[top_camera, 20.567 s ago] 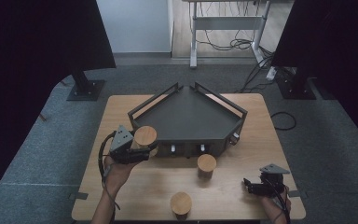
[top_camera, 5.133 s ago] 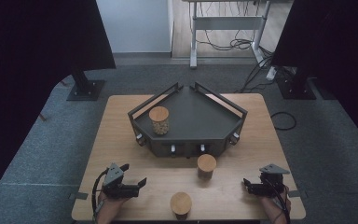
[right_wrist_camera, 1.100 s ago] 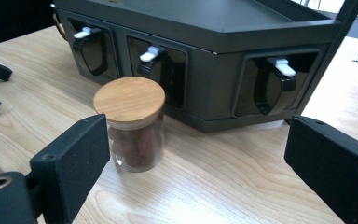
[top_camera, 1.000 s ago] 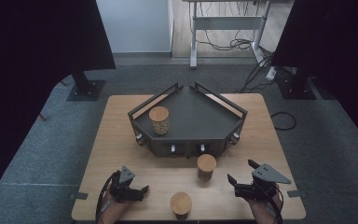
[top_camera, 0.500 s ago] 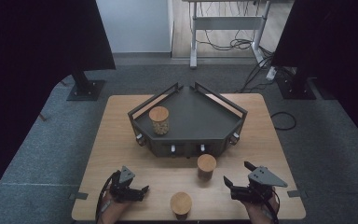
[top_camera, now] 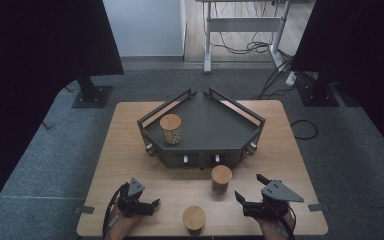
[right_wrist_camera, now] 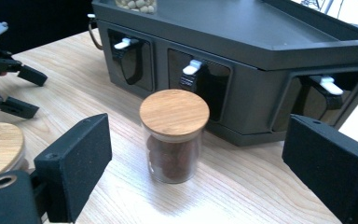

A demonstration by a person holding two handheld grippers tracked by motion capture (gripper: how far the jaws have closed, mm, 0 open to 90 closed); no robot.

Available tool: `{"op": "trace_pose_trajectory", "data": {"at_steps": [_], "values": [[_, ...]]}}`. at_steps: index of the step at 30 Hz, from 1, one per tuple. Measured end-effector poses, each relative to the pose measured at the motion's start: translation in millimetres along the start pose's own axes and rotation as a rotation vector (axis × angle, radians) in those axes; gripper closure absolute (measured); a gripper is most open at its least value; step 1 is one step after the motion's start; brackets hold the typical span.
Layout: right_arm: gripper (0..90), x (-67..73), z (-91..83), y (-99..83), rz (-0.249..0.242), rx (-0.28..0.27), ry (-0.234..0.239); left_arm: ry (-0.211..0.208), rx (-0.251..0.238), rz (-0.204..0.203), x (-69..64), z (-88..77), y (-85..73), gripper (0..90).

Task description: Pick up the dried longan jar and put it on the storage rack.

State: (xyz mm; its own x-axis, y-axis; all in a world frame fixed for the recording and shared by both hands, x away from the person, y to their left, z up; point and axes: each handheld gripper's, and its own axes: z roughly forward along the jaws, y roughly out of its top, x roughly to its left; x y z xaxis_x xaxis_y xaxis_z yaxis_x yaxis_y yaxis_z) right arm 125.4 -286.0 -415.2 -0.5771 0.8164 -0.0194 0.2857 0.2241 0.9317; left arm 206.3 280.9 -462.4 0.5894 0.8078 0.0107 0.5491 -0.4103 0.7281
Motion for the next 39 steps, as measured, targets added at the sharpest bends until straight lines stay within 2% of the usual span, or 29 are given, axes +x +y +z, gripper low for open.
{"op": "trace_pose_trajectory", "data": {"at_steps": [21, 31, 39], "values": [[8.3, 12.8, 4.3, 1.0, -0.014, -0.035, 0.063, 0.0, 0.0, 0.0, 0.0, 0.0, 0.0, 3.9], [7.8, 13.0, 10.1, 0.3, -0.013, -0.038, 0.119, 0.0, 0.0, 0.0, 0.0, 0.0, 0.0, 3.9], [5.7, 19.1, 14.9, 1.6, -0.021, -0.034, 0.145, 0.0, 0.0, 0.0, 0.0, 0.0, 0.0, 3.9]]}}
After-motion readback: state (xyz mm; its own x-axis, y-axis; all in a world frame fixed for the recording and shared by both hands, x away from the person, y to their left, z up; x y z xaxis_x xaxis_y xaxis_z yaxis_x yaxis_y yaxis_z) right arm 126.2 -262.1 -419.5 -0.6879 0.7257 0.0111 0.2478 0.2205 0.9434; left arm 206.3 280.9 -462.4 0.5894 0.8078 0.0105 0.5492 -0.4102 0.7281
